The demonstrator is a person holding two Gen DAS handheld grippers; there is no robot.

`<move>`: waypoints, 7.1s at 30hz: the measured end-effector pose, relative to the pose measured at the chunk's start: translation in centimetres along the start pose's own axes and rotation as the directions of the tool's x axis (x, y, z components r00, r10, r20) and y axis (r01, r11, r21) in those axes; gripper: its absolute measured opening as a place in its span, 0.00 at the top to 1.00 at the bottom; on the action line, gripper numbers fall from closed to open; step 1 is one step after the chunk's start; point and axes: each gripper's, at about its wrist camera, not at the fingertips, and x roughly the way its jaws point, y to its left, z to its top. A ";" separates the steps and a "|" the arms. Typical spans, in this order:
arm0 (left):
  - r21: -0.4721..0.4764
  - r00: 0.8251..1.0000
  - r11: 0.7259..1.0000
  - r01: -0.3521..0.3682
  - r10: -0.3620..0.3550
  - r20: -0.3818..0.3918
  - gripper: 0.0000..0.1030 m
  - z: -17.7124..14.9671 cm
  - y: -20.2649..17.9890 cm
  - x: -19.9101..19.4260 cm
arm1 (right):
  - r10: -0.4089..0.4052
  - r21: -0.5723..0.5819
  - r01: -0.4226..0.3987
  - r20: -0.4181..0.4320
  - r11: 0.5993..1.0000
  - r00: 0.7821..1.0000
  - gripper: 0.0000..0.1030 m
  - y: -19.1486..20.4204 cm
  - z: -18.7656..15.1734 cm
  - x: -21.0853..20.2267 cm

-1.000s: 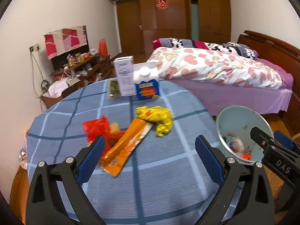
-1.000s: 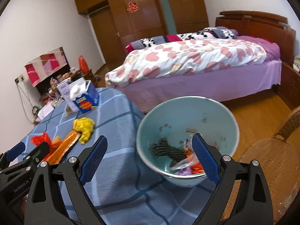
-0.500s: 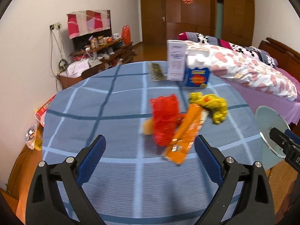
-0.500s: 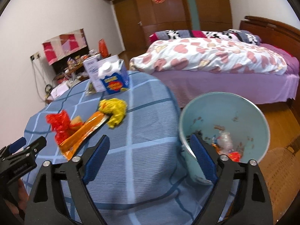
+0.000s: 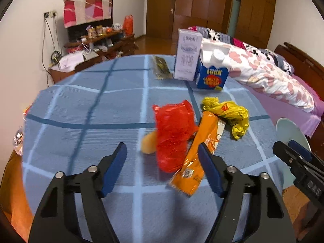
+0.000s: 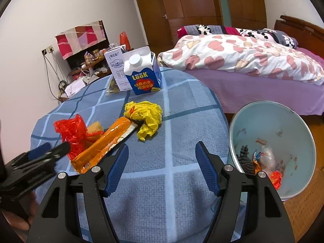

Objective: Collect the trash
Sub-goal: 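Grasp the red plastic bag with left tool while right tool grasps yellow plastic bag, then carry the red bag and yellow bag over the wastebasket, then open left tool to drop the red bag while right tool drops the yellow bag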

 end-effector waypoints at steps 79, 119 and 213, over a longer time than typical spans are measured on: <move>0.017 0.991 0.998 -0.052 0.050 0.124 0.77 -1.6 0.4 -9.2 | 0.111 0.014 -0.113 0.088 0.994 0.990 0.79 1.3 -1.6 -6.8; 0.168 0.987 0.985 0.032 -0.057 0.149 0.76 -2.2 -8.2 -10.9 | 0.014 0.102 -0.031 0.160 0.994 0.987 0.79 -4.6 -3.4 -11.6; 0.283 0.984 0.945 0.164 -0.175 0.016 0.21 1.0 -22.2 -0.4 | -0.325 0.416 0.270 0.067 0.869 0.943 0.47 -20.2 -2.8 -7.3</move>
